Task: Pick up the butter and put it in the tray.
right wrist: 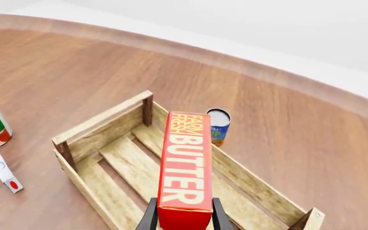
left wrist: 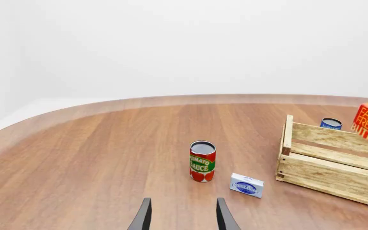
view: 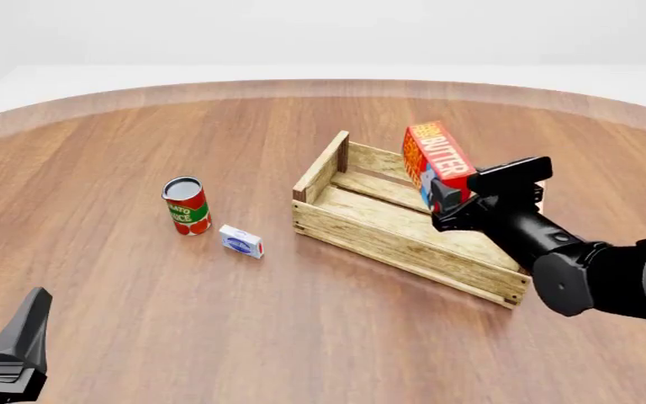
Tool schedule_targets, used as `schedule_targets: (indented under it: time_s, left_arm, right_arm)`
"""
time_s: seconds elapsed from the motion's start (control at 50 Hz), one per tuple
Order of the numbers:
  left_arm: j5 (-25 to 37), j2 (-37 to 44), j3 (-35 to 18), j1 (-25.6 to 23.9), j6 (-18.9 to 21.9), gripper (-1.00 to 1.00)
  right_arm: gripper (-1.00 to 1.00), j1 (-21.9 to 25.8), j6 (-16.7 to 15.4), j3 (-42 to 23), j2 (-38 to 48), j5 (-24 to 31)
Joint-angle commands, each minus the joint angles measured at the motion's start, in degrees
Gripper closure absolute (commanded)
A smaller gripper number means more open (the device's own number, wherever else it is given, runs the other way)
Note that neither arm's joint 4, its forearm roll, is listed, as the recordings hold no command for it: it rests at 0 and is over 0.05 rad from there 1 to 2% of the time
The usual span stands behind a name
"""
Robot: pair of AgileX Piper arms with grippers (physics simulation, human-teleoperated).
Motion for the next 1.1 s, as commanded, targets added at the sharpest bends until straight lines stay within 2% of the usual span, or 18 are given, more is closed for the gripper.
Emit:
schedule_targets:
  time_s: [0.02, 1.1]
  left_arm:
    - [0.0, 0.0, 0.0, 0.0, 0.0, -1.00]
    - [0.0, 0.0, 0.0, 0.0, 0.0, -1.00]
  right_arm:
    - [1.00, -0.6, 1.5, -1.5, 2.6, -2.1]
    - [1.00, -1.1, 2.8, -3.5, 12.0, -5.8]
